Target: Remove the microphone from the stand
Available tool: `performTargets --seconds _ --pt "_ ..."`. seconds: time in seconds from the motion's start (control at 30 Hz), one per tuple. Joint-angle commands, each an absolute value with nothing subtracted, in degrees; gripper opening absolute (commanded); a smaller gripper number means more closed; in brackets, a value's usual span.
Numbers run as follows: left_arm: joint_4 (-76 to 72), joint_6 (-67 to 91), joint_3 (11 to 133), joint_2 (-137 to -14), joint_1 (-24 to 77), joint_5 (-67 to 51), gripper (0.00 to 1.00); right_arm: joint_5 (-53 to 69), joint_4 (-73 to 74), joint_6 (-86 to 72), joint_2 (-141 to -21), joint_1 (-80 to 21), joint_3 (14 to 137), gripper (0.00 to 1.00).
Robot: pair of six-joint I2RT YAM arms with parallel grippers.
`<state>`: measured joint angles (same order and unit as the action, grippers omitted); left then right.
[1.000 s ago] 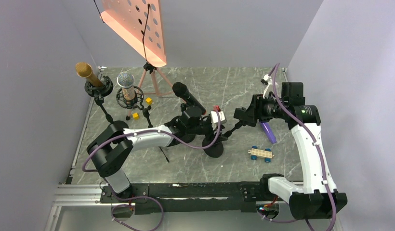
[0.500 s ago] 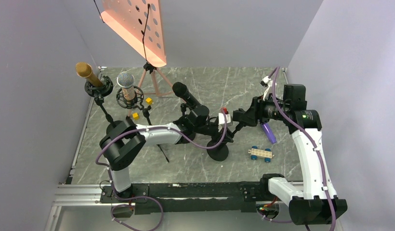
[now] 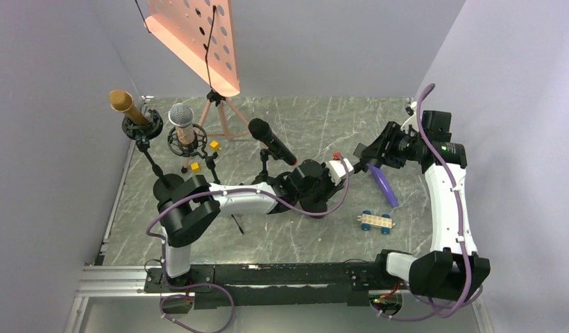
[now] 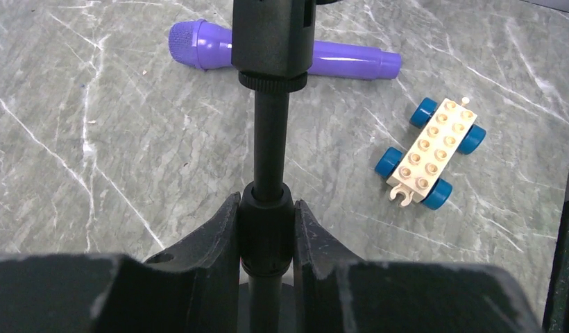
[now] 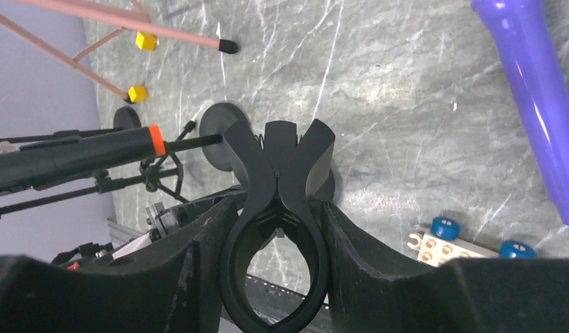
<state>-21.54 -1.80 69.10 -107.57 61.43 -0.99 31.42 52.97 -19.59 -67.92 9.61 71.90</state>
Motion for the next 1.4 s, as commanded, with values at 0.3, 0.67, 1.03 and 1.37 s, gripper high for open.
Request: performTargets --seconds 0.3,0.67,1.03,1.37 --pt "-20.8 -4.1 61.5 -97.4 49.6 -38.6 0.68 55.5 49.8 10.8 -58.4 9.7 64.5 0.0" --pt "-25.7 -1.4 66.5 -105.5 50.7 -48.0 0.62 59.3 52.8 20.7 -55.2 9.3 64.1 0.0" --pt "-30.7 -5.0 62.2 -102.8 56.3 -26.2 0.0 42.7 50.9 -4.7 -56.7 9.3 65.4 0.0" --pt "-29.9 0.7 65.4 -102.9 57.2 -7.2 0.33 32.2 58.5 -14.5 -61.2 9.3 69.1 0.0"
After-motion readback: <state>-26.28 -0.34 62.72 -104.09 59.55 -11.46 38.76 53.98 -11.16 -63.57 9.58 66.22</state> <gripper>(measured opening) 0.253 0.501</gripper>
